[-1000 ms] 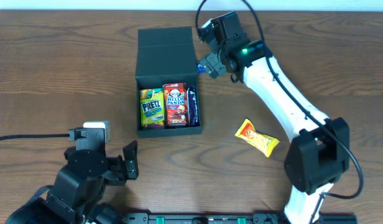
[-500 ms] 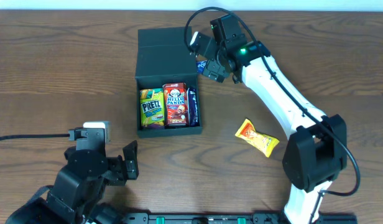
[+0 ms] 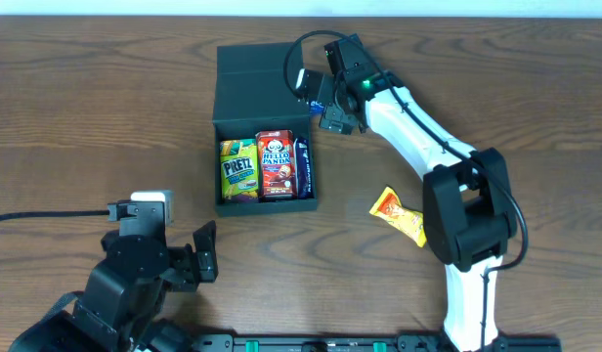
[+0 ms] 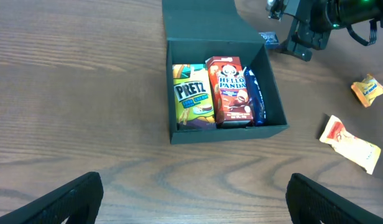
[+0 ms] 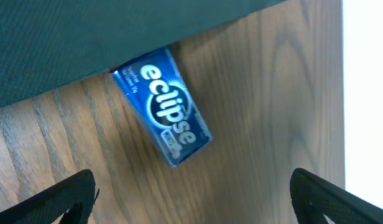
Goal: Pack container
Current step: 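Grasp the blue Eclipse tin behind the box with the right gripper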
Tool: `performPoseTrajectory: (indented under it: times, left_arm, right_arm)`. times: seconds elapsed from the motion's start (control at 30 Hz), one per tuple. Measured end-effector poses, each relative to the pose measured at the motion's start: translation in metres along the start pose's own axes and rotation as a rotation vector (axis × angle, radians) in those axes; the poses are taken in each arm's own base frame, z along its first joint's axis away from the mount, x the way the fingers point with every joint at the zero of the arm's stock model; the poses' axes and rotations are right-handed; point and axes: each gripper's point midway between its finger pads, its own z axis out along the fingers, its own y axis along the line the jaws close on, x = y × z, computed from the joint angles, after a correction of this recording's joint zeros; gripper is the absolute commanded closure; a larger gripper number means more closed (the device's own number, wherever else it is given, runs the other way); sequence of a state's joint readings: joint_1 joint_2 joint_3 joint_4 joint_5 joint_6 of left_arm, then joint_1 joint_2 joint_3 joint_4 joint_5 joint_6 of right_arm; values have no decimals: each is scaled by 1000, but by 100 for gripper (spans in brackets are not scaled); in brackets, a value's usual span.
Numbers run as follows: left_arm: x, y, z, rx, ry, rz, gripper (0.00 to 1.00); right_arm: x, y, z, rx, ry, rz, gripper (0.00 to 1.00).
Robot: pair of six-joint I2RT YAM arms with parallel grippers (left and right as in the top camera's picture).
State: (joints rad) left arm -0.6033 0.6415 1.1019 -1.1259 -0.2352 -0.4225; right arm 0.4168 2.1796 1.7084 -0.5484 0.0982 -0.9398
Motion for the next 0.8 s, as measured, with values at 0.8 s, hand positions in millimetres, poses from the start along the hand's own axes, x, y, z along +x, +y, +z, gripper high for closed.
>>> performPoseTrajectory:
  times: [0.8]
  left_arm:
    - [0,0,0,0,0,0,5]
  right_arm:
    - [4,19,5,-163,-118,-64,1]
